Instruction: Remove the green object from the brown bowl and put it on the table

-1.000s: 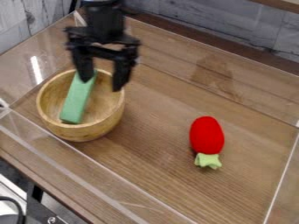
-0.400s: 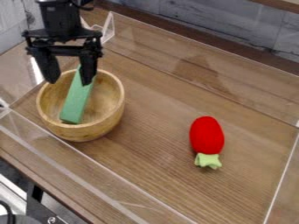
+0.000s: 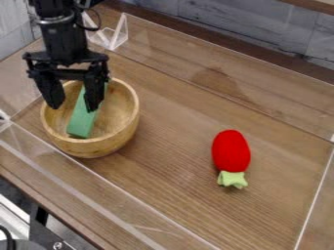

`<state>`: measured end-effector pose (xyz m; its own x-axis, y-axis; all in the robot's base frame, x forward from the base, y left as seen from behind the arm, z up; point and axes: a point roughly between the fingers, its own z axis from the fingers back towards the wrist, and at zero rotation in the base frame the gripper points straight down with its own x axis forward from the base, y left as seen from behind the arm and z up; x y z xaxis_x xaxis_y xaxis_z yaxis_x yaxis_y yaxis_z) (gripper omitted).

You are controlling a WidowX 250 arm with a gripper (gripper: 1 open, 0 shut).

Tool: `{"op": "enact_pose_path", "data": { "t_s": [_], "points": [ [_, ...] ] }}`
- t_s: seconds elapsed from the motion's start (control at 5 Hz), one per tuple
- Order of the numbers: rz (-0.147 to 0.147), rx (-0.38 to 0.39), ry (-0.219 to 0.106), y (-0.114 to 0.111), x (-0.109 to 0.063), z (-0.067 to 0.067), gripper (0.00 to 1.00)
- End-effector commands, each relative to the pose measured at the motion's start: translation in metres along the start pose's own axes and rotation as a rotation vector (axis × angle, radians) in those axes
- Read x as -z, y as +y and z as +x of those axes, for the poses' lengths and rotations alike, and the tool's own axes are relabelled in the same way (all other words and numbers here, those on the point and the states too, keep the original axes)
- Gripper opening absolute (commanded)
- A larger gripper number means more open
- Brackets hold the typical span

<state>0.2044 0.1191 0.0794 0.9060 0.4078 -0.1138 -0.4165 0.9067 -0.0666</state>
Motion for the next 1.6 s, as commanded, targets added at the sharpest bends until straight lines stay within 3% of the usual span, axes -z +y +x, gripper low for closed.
{"op": "enact_pose_path", "data": {
  "t_s": [0.0,0.4,0.8,1.2,1.4],
  "points": [
    [-0.015,-0.048,-0.019,0.001,0.003,0.003,1.0],
    [-0.049,-0.125,-0.012,0.0,-0.008,0.014,1.0],
    [-0.04,-0.074,0.001,-0.009,-0.026,0.022,1.0],
    [-0.021,0.03,0.023,-0.009,-0.023,0.014,1.0],
    [-0.017,0.047,0.031,-0.006,-0.019,0.021,1.0]
  ]
}}
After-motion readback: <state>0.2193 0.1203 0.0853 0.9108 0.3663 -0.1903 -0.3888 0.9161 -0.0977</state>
